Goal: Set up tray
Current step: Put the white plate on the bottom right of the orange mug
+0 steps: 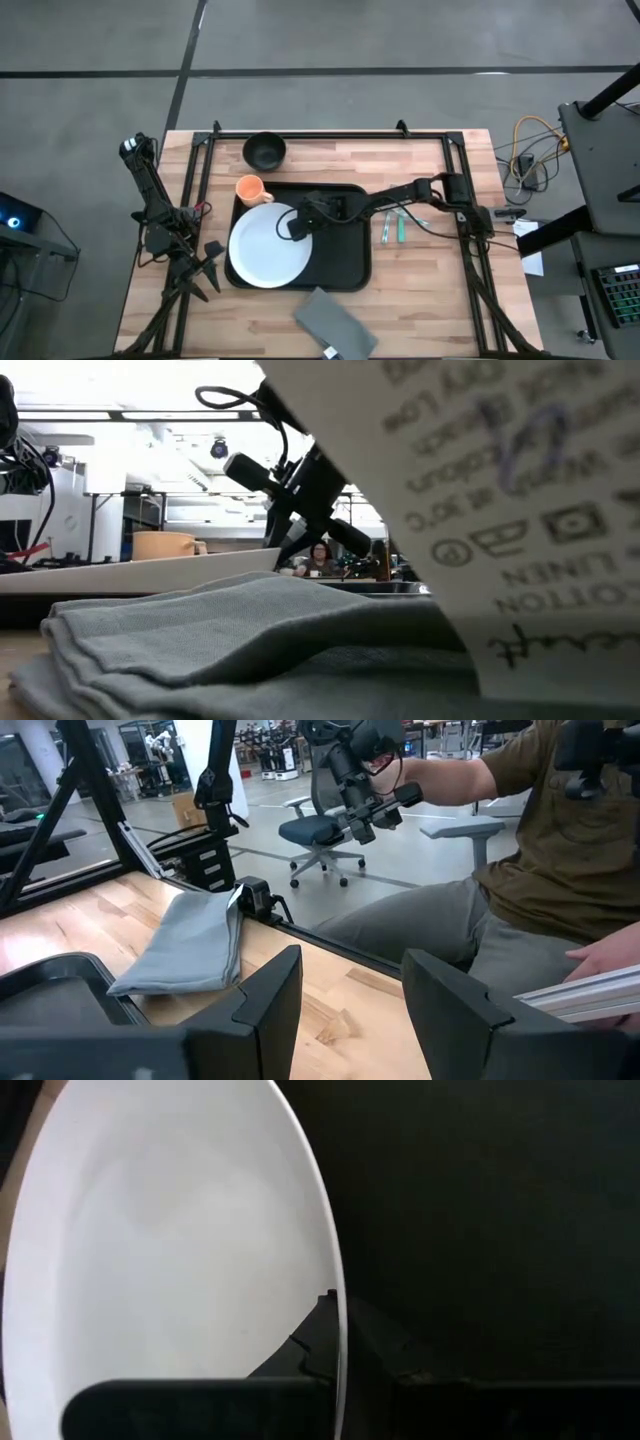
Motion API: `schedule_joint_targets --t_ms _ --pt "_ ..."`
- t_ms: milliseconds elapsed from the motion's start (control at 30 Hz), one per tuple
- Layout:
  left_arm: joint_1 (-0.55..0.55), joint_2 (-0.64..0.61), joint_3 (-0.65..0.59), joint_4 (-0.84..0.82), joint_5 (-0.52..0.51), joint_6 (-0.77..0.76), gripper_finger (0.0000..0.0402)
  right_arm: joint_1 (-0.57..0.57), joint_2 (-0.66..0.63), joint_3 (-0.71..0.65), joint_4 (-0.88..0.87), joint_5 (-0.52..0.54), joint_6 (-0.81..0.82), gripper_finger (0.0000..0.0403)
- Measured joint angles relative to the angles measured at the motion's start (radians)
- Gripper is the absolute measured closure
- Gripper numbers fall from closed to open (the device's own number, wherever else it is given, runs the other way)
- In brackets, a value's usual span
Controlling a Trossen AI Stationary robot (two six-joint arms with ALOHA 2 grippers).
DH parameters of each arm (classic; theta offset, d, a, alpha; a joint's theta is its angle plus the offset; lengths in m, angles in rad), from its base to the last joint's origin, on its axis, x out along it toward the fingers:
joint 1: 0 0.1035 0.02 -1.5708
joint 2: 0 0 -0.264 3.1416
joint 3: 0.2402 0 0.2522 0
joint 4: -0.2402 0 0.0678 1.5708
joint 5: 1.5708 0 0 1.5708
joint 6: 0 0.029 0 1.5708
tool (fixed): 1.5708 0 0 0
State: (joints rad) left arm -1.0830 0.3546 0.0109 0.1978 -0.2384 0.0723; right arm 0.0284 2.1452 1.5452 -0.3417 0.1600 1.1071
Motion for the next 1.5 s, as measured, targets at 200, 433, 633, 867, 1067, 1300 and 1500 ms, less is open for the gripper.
schedule_joint_targets --t_ms 200,433,633,867,1067,1300,1500 --pt "0.000 0.000 0.000 0.000 0.000 0.000 0.0246 0.002 0.000 -0.008 0.038 0.000 -0.020 0.0392" --pt "0.000 0.000 0.000 0.000 0.000 0.000 0.0246 0.002 0.000 -0.009 0.038 0.000 -0.049 0.0391" --pt "0.000 0.000 0.000 0.000 0.000 0.000 0.0246 0.003 0.000 -0.009 0.036 -0.002 -0.074 0.0361" --pt "0.000 0.000 0.000 0.000 0.000 0.000 0.0246 0.002 0.000 -0.009 0.036 -0.002 -0.106 0.0312" --pt "0.000 0.000 0.000 0.000 0.000 0.000 0.0246 0.002 -0.002 0.011 0.033 -0.002 -0.125 0.0292" --pt "0.000 0.000 0.000 0.000 0.000 0.000 0.0246 0.000 -0.024 0.024 0.032 0.000 -0.137 0.0293" --pt "0.000 0.000 0.000 0.000 0.000 0.000 0.0246 0.000 -0.025 0.024 -0.026 -0.015 -0.134 0.0301"
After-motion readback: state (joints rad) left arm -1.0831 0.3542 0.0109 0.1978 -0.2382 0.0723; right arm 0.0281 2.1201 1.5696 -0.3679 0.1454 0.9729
